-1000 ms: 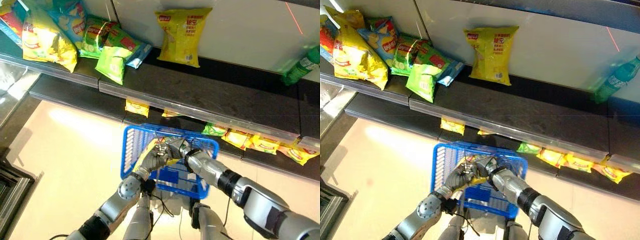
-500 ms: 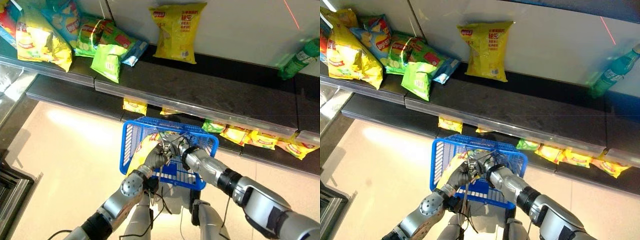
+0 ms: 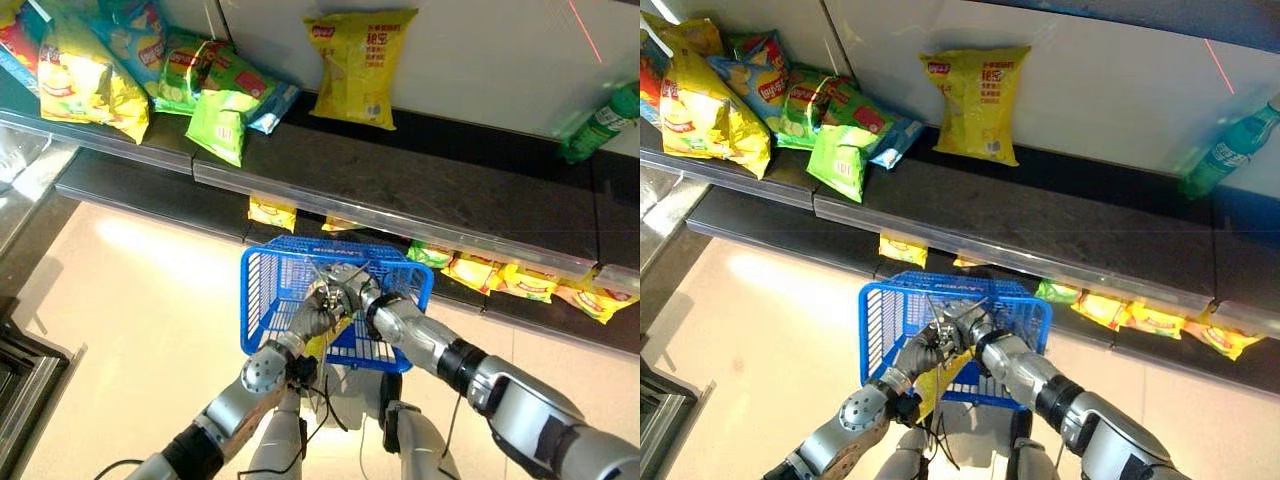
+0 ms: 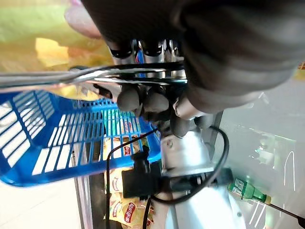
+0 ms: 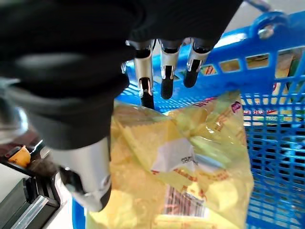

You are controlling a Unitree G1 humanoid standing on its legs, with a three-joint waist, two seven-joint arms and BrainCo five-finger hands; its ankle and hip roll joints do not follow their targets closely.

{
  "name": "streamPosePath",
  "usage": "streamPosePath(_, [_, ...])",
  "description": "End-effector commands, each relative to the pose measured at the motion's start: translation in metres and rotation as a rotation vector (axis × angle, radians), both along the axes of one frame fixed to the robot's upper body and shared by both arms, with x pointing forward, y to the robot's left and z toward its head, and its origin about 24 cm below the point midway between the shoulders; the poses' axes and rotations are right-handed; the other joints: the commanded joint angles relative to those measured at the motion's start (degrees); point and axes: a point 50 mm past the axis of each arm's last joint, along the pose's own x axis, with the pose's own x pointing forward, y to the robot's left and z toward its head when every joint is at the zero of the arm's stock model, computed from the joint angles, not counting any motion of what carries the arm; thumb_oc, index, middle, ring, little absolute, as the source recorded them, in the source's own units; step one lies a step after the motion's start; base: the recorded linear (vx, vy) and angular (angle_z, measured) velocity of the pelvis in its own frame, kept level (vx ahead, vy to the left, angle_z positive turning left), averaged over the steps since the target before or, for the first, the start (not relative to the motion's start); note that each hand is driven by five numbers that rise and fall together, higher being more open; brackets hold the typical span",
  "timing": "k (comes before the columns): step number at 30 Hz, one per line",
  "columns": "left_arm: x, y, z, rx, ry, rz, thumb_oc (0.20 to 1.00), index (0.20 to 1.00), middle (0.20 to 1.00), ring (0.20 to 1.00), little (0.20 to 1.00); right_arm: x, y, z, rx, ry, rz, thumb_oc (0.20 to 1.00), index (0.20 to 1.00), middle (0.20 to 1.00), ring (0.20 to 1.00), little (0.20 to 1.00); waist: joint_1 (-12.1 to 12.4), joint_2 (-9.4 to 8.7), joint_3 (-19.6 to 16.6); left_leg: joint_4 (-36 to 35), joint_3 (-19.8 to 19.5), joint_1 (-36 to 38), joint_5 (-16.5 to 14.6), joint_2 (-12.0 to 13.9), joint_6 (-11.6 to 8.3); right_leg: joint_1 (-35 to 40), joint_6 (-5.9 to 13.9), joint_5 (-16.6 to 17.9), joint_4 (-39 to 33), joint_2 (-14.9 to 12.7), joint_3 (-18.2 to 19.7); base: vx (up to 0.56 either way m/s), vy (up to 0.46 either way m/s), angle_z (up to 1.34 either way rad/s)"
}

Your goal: Pick up the snacks into the basket

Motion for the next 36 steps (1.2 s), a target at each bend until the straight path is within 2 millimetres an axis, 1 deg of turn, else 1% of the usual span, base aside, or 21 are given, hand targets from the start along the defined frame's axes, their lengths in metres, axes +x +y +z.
streamPosePath(1, [-0.009,-0.005,0.042,-0.096,-0.203,-0.057,0.2,0.2,0.2,0.2,0.2,-0.007,0.012,0.037,0.233,-0.068,0.087,1.0,1.0,1.0,1.0,1.0,-1.1,-1.82,-2.5,5.4,1.5,-0.8,-7.0,-0.9,1.66,4.3,5.36,0.8,-8.3,-3.0,3.3,0.0,0.0,0.0])
streamPosePath(3, [-0.008,0.003,0.038,-0.096,-0.19,-0.02,0.2,0.2,0.2,0.2,0.2,-0.011,0.003,0.032,0.263,-0.047,0.07,1.0,1.0,1.0,1.0,1.0,-1.4,-1.91,-2.8,5.4,1.4,-0.5,-7.2,-0.9,1.72,4.6,5.34,0.7,-8.2,-3.1,3.3,0.0,0.0,0.0])
streamPosePath(4, [-0.008,0.003,0.038,-0.096,-0.189,-0.02,0.2,0.2,0.2,0.2,0.2,-0.011,0.003,0.032,0.263,-0.047,0.07,1.0,1.0,1.0,1.0,1.0,-1.4,-1.9,-2.8,5.4,1.4,-0.5,-7.2,-0.9,1.72,4.6,5.34,0.7,-8.2,-3.1,3.3,0.0,0.0,0.0])
streamPosePath(5, [-0.007,0.008,0.035,-0.111,-0.167,0.009,0.2,0.2,0.2,0.2,0.2,-0.013,-0.006,0.026,0.287,-0.023,0.042,1.0,1.0,1.0,1.0,1.0,-1.5,-1.96,-3.1,5.5,1.4,-0.4,-7.3,-0.8,1.74,4.8,5.35,0.6,-8.1,-3.2,3.3,0.0,0.0,0.0])
streamPosePath(9, [-0.008,0.016,0.03,-0.122,-0.14,0.043,0.2,0.2,0.2,0.2,0.2,-0.014,-0.017,0.018,0.311,0.005,0.0,1.0,1.0,1.0,1.0,1.0,-1.7,-1.88,-3.7,5.5,1.4,-0.1,-7.3,-0.8,1.79,5.0,5.26,0.6,-8.0,-3.2,3.2,0.0,-0.003,-0.01])
streamPosePath(17, [-0.012,0.018,0.024,-0.123,-0.114,0.043,0.2,0.2,0.2,0.2,0.2,-0.012,-0.027,0.014,0.326,0.004,-0.053,1.0,1.0,1.0,1.0,1.0,-1.9,-1.55,-4.7,5.2,1.3,0.6,-7.1,-0.6,1.61,5.8,5.2,0.4,-8.2,-3.1,2.9,0.0,0.0,0.0])
streamPosePath(20, [-0.012,0.018,0.023,-0.12,-0.11,0.044,0.2,0.2,0.2,0.2,0.2,-0.013,-0.034,0.014,0.364,0.004,-0.084,1.0,1.0,1.0,1.0,1.0,-2.1,-1.57,-5.1,4.9,1.3,0.7,-7.0,-0.6,1.62,5.9,5.17,0.4,-8.3,-3.0,3.0,0.0,0.0,0.0])
streamPosePath(21, [-0.012,0.02,0.021,-0.116,-0.103,0.055,0.2,0.2,0.2,0.2,0.2,-0.013,-0.042,0.012,0.396,0.004,-0.12,1.0,1.0,1.0,1.0,1.0,-2.2,-1.55,-5.3,4.8,1.3,0.8,-6.9,-0.5,1.64,5.9,5.17,0.4,-8.3,-3.0,3.0,0.0,0.0,0.0])
streamPosePath(23, [-0.012,0.024,0.02,-0.11,-0.102,0.072,0.2,0.2,0.2,0.2,0.2,-0.014,-0.05,0.013,0.432,0.002,-0.149,1.0,1.0,1.0,1.0,1.0,-2.4,-1.56,-5.5,4.8,1.3,0.8,-6.9,-0.5,1.6,6.1,5.19,0.3,-8.3,-3.0,3.0,0.0,0.0,0.0])
streamPosePath(24, [-0.012,0.023,0.02,-0.11,-0.102,0.072,0.2,0.2,0.2,0.2,0.2,-0.014,-0.05,0.012,0.432,0.002,-0.15,1.0,1.0,1.0,1.0,1.0,-2.4,-1.55,-5.5,4.8,1.2,0.8,-6.9,-0.5,1.6,6.1,5.19,0.3,-8.3,-3.0,3.0,0.0,0.0,0.0])
streamPosePath(25, [-0.013,0.029,0.018,-0.103,-0.098,0.094,0.2,0.2,0.2,0.2,0.2,-0.017,-0.063,0.009,0.481,0.004,-0.202,1.0,1.0,1.0,1.0,1.0,-2.6,-1.56,-5.6,4.8,1.2,1.0,-7.0,-0.5,1.62,6.3,5.3,0.2,-8.3,-2.9,3.0,0.0,0.0,0.0])
streamPosePath(26, [-0.013,0.031,0.017,-0.102,-0.095,0.103,0.2,0.2,0.2,0.2,0.2,-0.019,-0.069,0.008,0.494,0.004,-0.216,1.0,1.0,1.0,1.0,1.0,-2.7,-1.63,-5.7,4.8,1.2,1.1,-7.1,-0.5,1.62,6.4,5.33,0.2,-8.3,-2.9,3.0,0.0,0.0,0.0])
streamPosePath(27, [-0.013,0.037,0.016,-0.093,-0.093,0.12,0.2,0.2,0.2,0.2,0.2,-0.022,-0.08,0.007,0.526,0.001,-0.248,1.0,1.0,1.0,1.0,1.0,-2.9,-1.83,-5.9,5.0,1.2,1.3,-7.2,-0.5,1.63,6.7,5.37,0.1,-8.3,-2.9,3.0,0.0,0.0,0.0])
streamPosePath(29, [-0.013,0.04,0.015,-0.086,-0.09,0.128,0.2,0.2,0.2,0.2,0.2,-0.026,-0.085,0.006,0.544,0.007,-0.257,1.0,1.0,1.0,1.0,1.0,-3.0,-1.92,-5.9,5.2,1.1,1.4,-7.4,-0.4,1.64,6.8,5.39,0.2,-8.2,-3.0,3.1,0.0,0.0,0.0])
streamPosePath(30, [-0.014,0.045,0.011,-0.079,-0.077,0.146,0.2,0.2,0.2,0.2,0.2,-0.033,-0.098,-0.002,0.601,0.04,-0.298,1.0,1.0,1.0,1.0,1.0,-3.3,-2.22,-6.3,5.7,1.3,1.6,-7.8,-0.5,1.67,7.3,5.45,0.0,-8.2,-3.0,3.1,0.0,0.0,0.0])
streamPosePath(31, [-0.014,0.045,0.011,-0.079,-0.076,0.145,0.2,0.2,0.2,0.2,0.2,-0.033,-0.098,-0.002,0.601,0.041,-0.298,1.0,1.0,1.0,1.0,1.0,-3.3,-2.21,-6.3,5.8,1.3,1.6,-7.8,-0.5,1.67,7.4,5.46,0.0,-8.2,-3.0,3.1,0.03,0.013,0.01])
streamPosePath(32, [-0.015,0.055,0.006,-0.056,-0.066,0.175,0.2,0.2,0.2,0.2,0.2,-0.043,-0.115,-0.011,0.653,0.072,-0.348,1.0,1.0,1.0,1.0,1.0,-3.9,-2.66,-6.7,6.9,1.5,2.2,-8.7,-0.5,1.75,8.1,5.62,0.0,-8.2,-3.1,3.4,0.03,0.017,0.03])
streamPosePath(33, [-0.015,0.058,0.004,-0.047,-0.062,0.189,0.2,0.2,0.2,0.2,0.2,-0.047,-0.121,-0.015,0.684,0.092,-0.371,1.0,1.0,1.0,1.0,1.0,-4.1,-2.89,-6.8,7.7,1.6,2.4,-9.1,-0.4,1.78,8.5,5.67,0.0,-8.2,-3.1,3.5,0.03,0.017,0.04])
streamPosePath(34, [-0.015,0.058,0.004,-0.047,-0.061,0.188,0.2,0.2,0.2,0.2,0.2,-0.048,-0.121,-0.016,0.685,0.093,-0.372,1.0,1.0,1.0,1.0,1.0,-4.0,-2.88,-6.8,7.7,1.6,2.5,-9.2,-0.4,1.79,8.6,5.68,0.0,-8.3,-3.1,3.5,0.04,0.039,-0.03])
streamPosePath(35, [-0.014,0.069,0.0,-0.006,-0.062,0.237,0.2,0.2,0.2,0.2,0.2,-0.058,-0.137,-0.028,0.777,0.139,-0.448,1.0,1.0,1.0,1.0,1.0,-4.7,-3.34,-6.9,9.9,2.0,3.4,-10.7,-0.2,1.97,9.5,5.81,-0.1,-8.0,-3.0,4.4,0.05,0.062,-0.12])
streamPosePath(36, [-0.014,0.076,-0.002,0.016,-0.063,0.268,0.2,0.2,0.2,0.2,0.2,-0.064,-0.145,-0.034,0.823,0.16,-0.486,1.0,1.0,1.0,1.0,1.0,-4.9,-3.52,-6.7,11.2,2.5,4.3,-11.8,0.1,2.22,10.3,5.86,-0.2,-7.8,-2.7,5.3,0.08,0.092,-0.17])
